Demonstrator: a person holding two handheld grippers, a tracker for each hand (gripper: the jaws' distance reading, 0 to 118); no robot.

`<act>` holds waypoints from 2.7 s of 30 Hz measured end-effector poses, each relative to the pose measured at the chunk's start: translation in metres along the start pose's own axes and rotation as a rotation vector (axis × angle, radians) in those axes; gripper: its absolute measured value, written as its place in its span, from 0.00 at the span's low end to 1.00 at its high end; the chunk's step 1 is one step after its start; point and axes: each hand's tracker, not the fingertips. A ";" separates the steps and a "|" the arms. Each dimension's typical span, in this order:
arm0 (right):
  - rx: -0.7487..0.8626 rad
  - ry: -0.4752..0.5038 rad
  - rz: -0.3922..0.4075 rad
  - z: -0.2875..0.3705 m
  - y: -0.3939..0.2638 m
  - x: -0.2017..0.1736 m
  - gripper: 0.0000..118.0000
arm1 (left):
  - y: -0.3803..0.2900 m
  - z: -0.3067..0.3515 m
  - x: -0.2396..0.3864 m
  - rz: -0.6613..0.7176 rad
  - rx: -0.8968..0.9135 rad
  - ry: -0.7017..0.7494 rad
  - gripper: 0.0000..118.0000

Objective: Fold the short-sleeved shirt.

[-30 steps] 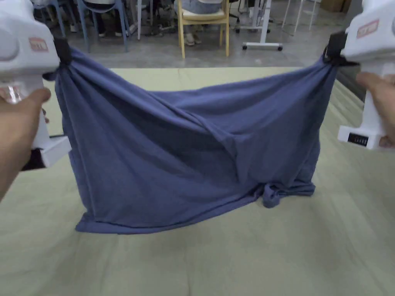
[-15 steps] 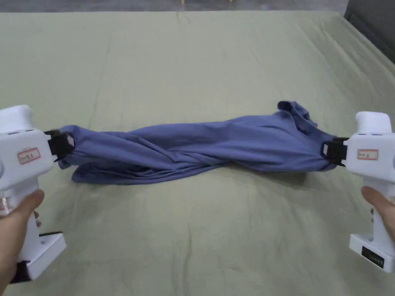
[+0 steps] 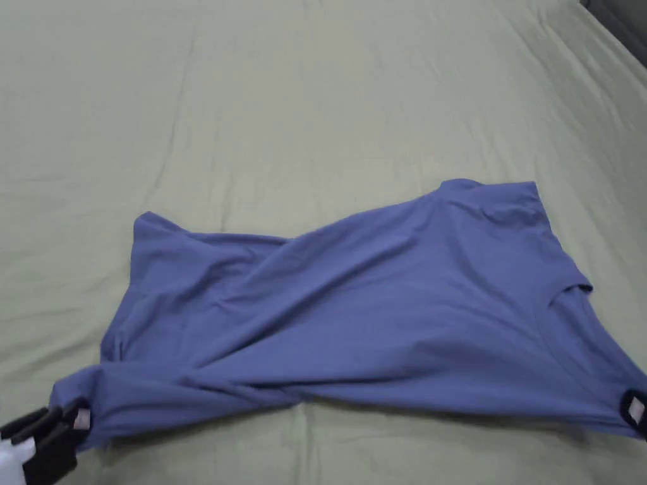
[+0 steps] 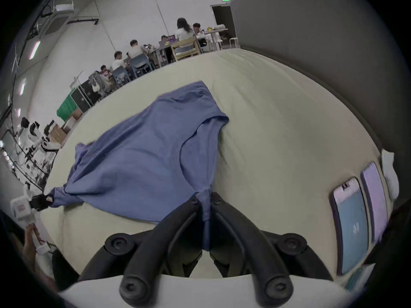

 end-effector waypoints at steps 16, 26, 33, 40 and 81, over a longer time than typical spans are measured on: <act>0.011 0.032 0.121 0.053 0.026 -0.051 0.99 | 0.020 0.073 0.013 0.052 0.077 -0.032 0.70; 0.130 0.072 0.241 0.068 0.039 -0.106 0.02 | 0.084 0.122 0.068 -0.136 0.356 0.005 0.00; 0.141 0.093 0.243 0.063 0.052 -0.108 0.02 | 0.172 -0.009 0.060 -0.083 0.155 -0.082 0.18; 0.100 0.057 0.246 0.046 0.059 -0.100 0.02 | 0.214 -0.205 0.039 -0.005 -0.177 0.073 0.77; -0.174 -0.142 0.244 -0.222 0.210 -0.062 0.05 | 0.206 -0.138 0.067 0.030 0.028 -0.156 0.02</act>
